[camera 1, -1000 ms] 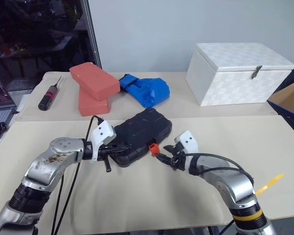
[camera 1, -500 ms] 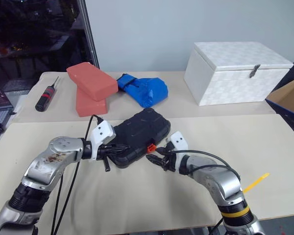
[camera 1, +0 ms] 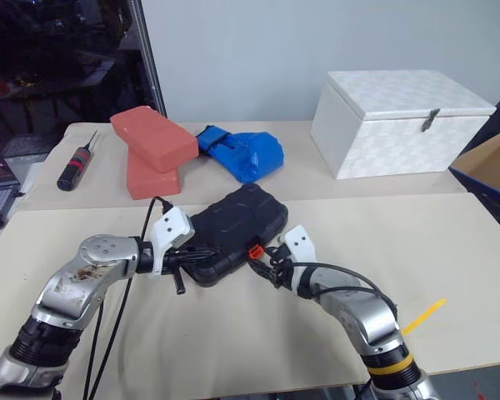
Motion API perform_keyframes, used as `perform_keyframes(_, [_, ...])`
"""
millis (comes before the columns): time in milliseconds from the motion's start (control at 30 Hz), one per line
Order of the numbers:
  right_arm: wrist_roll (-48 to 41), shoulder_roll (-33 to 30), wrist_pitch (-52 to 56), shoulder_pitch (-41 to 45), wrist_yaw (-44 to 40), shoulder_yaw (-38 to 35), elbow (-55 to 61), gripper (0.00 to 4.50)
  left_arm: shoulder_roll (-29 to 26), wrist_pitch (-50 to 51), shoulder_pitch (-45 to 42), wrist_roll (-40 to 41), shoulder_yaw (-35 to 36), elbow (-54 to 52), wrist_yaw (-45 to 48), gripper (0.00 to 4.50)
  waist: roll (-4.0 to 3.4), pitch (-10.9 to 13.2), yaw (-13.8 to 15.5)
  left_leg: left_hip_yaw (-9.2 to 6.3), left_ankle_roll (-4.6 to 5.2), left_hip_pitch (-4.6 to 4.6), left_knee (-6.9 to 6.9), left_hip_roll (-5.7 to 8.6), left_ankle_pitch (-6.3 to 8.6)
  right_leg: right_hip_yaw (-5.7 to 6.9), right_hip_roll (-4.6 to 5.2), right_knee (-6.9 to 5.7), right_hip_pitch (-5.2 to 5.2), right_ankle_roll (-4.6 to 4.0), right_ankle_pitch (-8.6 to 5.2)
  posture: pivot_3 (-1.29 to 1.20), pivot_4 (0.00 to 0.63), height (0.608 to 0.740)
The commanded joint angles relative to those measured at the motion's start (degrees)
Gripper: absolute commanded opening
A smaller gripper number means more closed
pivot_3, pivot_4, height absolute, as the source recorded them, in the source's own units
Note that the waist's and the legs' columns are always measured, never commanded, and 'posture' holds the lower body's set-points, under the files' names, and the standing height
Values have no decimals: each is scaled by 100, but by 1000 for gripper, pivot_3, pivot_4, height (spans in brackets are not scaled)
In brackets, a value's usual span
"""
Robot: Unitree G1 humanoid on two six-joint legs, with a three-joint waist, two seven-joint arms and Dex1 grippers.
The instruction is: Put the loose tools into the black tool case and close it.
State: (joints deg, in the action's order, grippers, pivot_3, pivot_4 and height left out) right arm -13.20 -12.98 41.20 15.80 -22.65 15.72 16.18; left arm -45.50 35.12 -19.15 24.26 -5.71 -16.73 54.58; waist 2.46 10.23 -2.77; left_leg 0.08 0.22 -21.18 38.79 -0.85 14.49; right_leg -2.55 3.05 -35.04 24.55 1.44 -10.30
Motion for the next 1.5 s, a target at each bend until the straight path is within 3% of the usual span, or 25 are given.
perform_keyframes(33, [134, 21, -450, 113, -72, 58, 170, 1515, -73, 36, 183, -191, -191, 77, 66, 0, 0, 0, -1, 0, 0, 0, 0, 0, 0, 0, 0, 0, 0, -1, 0, 0, 150, 740])
perform_keyframes(67, [145, 0, -464, 115, -120, 81, 201, 1251, -72, 11, 193, -212, -198, 98, 71, 0, 0, 0, -1, 0, 0, 1, 0, -1, 0, 0, 0, 0, 0, -2, -1, 0, 150, 740])
perform_keyframes(533, [240, -371, -432, 215, -522, 156, 529, 1238, 29, -28, 282, -395, -393, 218, -15, 0, 0, 0, 17, 0, -1, -1, -6, 2, 1, 1, 4, 4, 2, -2, -5, 0, 150, 740])
perform_keyframes(600, [64, -310, -475, 189, -689, 98, 450, 2200, 35, -27, 284, -402, -400, 224, -9, 0, 0, 0, 17, 0, -1, 0, -6, 2, 0, 0, 4, 3, 1, -3, -6, 0, 150, 740])
perform_keyframes(667, [168, -318, -533, 201, -651, 127, 400, 2429, 37, -28, 290, -409, -401, 228, -2, 0, 0, 0, 18, -1, -1, 2, -6, 1, 1, 1, 3, 2, 1, -9, -9, 0, 150, 740])
perform_keyframes(700, [236, -335, -515, 210, -627, 152, 396, 3118, 38, -28, 294, -409, -399, 232, 4, 0, -1, 0, 19, -2, 0, 2, -6, 0, 0, 3, 2, 2, 0, -10, -10, 0, 150, 740])
perform_keyframes(1067, [1, -848, 341, -332, -620, -339, 1043, 3227, 82, -28, 290, -440, -384, 279, -21, 0, -1, -1, 37, -3, -1, 0, -12, 3, 1, 3, 15, 5, -1, -10, -21, 0, 150, 740])
perform_keyframes(1100, [-21, -854, 374, -368, -604, -363, 1041, 2724, 86, -27, 291, -444, -390, 274, -25, 0, -1, -1, 37, -3, -1, 0, -12, 3, 1, 3, 15, 5, -1, -10, -22, 0, 150, 740])
perform_keyframes(1367, [-33, -554, 405, -127, -565, -195, 795, 162, 86, -67, 244, -503, -417, 319, -28, 0, -2, -2, 32, -4, -1, 2, -12, 2, 1, 5, 13, 3, -2, -27, -33, 0, 150, 740])
perform_keyframes(1500, [32, -227, 220, 139, -510, -118, 376, 15, 89, -73, 241, -517, -427, 318, -38, 0, -2, -2, 32, -4, -1, 1, -11, 2, 1, 4, 15, 6, -3, -27, -32, 0, 150, 740])
